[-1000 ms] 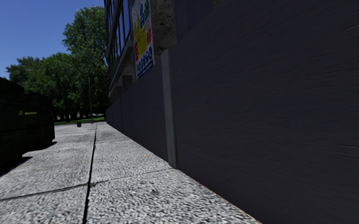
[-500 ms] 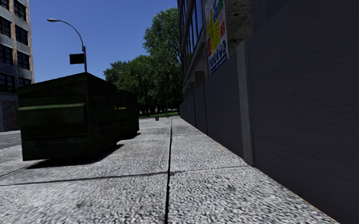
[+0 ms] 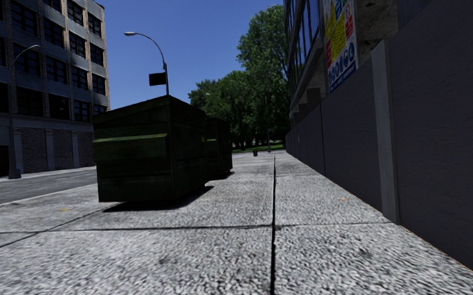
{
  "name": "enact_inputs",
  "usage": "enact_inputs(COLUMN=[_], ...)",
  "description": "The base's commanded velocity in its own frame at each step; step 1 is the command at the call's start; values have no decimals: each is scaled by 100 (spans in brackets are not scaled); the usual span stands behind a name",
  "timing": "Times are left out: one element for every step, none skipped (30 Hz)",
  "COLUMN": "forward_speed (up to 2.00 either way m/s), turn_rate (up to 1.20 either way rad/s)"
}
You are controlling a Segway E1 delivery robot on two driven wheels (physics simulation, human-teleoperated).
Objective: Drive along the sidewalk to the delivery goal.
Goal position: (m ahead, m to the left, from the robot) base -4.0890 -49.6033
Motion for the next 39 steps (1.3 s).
enact_inputs(forward_speed=[140,140,140,140,140,140,141,141,141,141,141,141,141,141,142,143,143,143,143,143,143,143,143,143,143,143,143,143,144,144,144,144,144,144,144,144,144,144,144], turn_rate=[0,0,0,0,0,0,0,-46,-96,-120,-120,-120,-120,-120,-85,-59,-48,-34,-24,-17,-17,-6,-3,0,0,0,0,0,0,0,0,0,0,0,-33,-81,-106,-115,-115])
